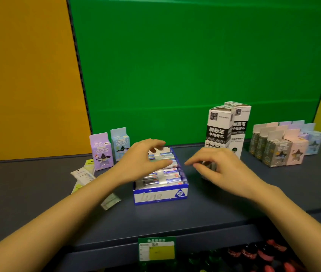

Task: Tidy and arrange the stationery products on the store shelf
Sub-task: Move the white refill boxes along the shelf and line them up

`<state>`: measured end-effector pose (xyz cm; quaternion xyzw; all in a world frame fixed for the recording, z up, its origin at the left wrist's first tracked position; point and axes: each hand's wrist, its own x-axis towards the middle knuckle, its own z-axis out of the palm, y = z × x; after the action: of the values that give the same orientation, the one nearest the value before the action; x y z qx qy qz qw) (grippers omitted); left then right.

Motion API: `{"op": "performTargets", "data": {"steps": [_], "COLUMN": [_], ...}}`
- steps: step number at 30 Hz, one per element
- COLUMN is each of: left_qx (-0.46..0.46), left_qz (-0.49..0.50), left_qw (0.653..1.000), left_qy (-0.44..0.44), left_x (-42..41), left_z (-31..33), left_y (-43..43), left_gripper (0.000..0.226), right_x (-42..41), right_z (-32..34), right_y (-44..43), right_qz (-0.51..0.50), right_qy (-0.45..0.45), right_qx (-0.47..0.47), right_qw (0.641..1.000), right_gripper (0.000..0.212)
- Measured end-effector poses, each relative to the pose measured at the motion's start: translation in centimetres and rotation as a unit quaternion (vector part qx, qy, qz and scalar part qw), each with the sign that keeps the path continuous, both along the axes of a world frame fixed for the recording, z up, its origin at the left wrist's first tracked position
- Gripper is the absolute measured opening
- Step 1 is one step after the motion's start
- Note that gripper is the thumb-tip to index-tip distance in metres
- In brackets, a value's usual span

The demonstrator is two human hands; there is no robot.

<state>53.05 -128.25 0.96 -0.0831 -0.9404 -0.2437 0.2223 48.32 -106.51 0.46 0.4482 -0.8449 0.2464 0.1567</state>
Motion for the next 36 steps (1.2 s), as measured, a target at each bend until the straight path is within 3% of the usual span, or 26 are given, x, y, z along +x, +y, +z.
{"op": "performTargets", "data": {"steps": [8, 10, 12, 15, 18, 21, 26, 36], "left_qx": [0.238, 0.264, 0.301, 0.37, 0.394, 0.393, 0.376, 0.374], "left_qz": [-0.061, -0.064, -0.059, -0.041, -0.013, 0.006, -0.017, -0.143], "left_qw": [0.959, 0.95, 0.939, 0.918, 0.912, 0.914, 0.92, 0.903], "left_qy": [-0.138, -0.152, -0.154, -0.133, -0.11, -0.102, -0.112, -0.154], "left_x": [-2.5, -3.5, -4.3, -5.1, -5.8, -6.3, -5.7, -3.8], "left_z": [1.3, 1.1, 0.8, -0.3, -1.3, -1.9, -1.2, 0.6], "left_y": [7.4, 9.3, 11.0, 13.1, 14.2, 14.2, 14.1, 15.3], "left_gripper": [0.097, 0.106, 0.108, 0.097, 0.081, 0.064, 0.035, 0.03], "right_x": [-3.1, -5.2, -7.5, -10.0, -11.2, -11.3, -10.5, -4.6], "right_z": [0.1, 0.0, -0.5, -1.3, -1.9, -2.3, -2.3, -1.1], "right_y": [7.9, 8.7, 8.9, 8.2, 7.4, 6.8, 6.5, 13.4], "right_qz": [-0.105, -0.135, -0.138, -0.088, -0.028, -0.017, -0.061, -0.078], "right_qy": [-0.007, -0.07, -0.156, -0.277, -0.379, -0.396, -0.361, -0.344], "right_qx": [-0.248, -0.264, -0.256, -0.224, -0.234, -0.237, -0.252, -0.31], "right_qw": [0.963, 0.952, 0.944, 0.93, 0.895, 0.887, 0.896, 0.883], "right_gripper": [0.022, 0.035, 0.063, 0.092, 0.102, 0.093, 0.056, 0.048]}}
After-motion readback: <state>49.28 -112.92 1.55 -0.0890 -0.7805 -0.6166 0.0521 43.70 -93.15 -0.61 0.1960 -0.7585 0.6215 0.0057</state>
